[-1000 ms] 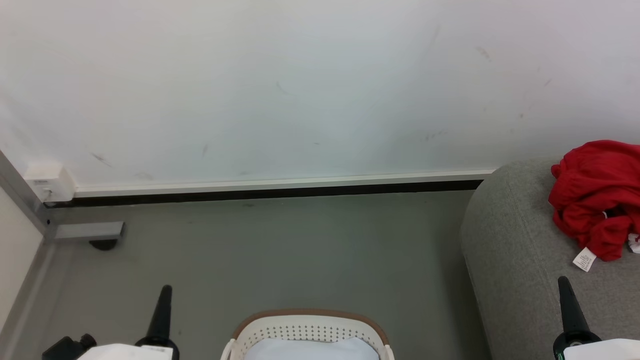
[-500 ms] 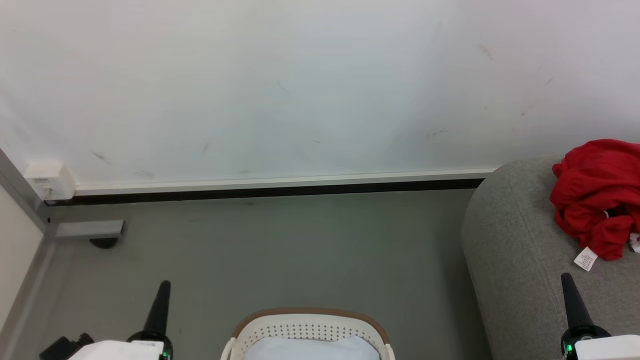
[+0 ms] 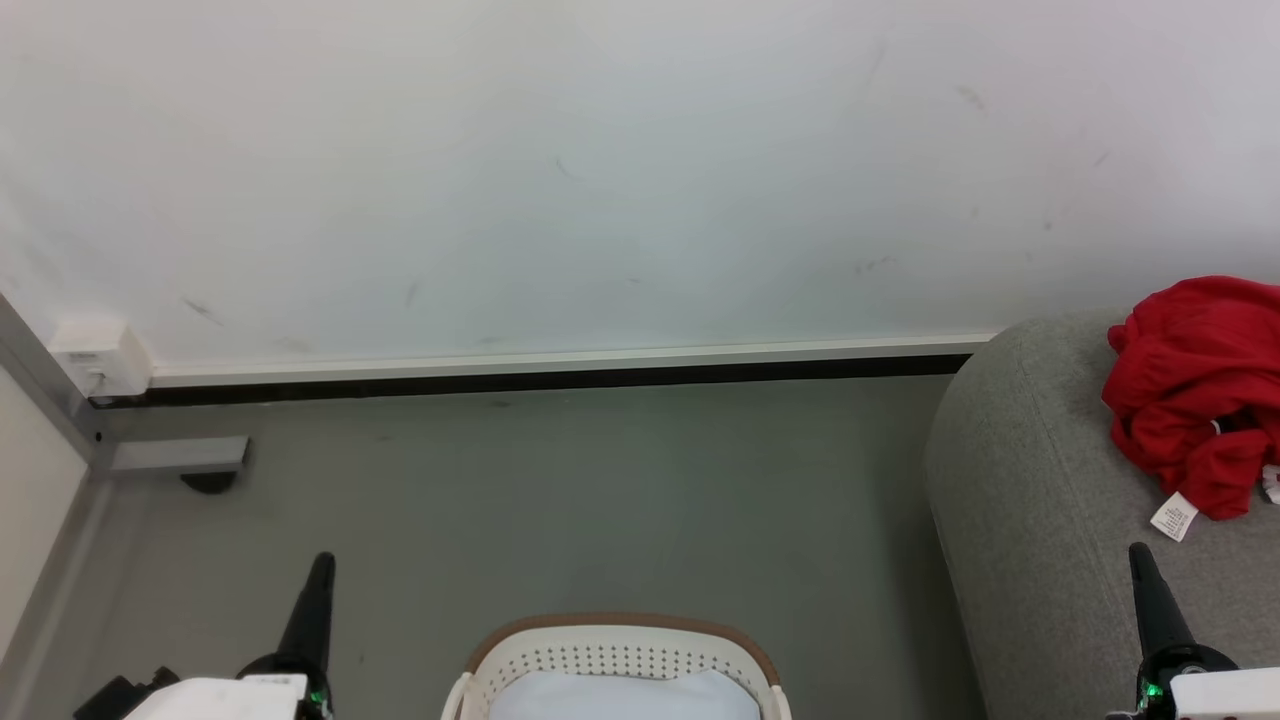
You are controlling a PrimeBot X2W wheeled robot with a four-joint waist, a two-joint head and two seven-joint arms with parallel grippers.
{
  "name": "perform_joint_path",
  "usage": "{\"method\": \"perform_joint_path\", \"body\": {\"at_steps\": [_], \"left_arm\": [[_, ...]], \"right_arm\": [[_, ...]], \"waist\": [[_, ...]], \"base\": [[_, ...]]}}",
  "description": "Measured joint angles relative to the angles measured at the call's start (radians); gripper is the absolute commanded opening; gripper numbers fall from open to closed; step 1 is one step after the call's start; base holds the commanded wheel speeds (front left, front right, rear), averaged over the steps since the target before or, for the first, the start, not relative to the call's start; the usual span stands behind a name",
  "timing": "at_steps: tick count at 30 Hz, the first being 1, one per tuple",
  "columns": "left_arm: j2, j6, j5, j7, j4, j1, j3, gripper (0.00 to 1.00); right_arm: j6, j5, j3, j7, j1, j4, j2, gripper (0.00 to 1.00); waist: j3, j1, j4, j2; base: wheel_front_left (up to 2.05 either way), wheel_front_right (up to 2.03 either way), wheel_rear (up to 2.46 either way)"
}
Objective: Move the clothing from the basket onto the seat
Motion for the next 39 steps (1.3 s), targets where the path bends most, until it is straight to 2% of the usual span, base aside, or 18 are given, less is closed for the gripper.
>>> {"method": "perform_joint_path", "body": {"at_steps": [29,39], "left_arm": [[-0.005,-0.012,-0.190,0.056,0.004,-0.021,0.030,0.00],[-0.005,-0.014,-0.202,0.060,0.004,-0.022,0.033,0.00]], "right_arm": [[0.000,0.185,-0.034,0.054,-0.020,0.003,0.006,0.00],[0.000,0.202,-0.037,0.061,-0.021,0.003,0.007,0.00]], "waist": [[0.009,0.0000,0.004,0.0000],[0.010,0.0000,0.004,0.0000]], "base": [[0.00,0.00,0.00],[0.00,0.00,0.00]]}}
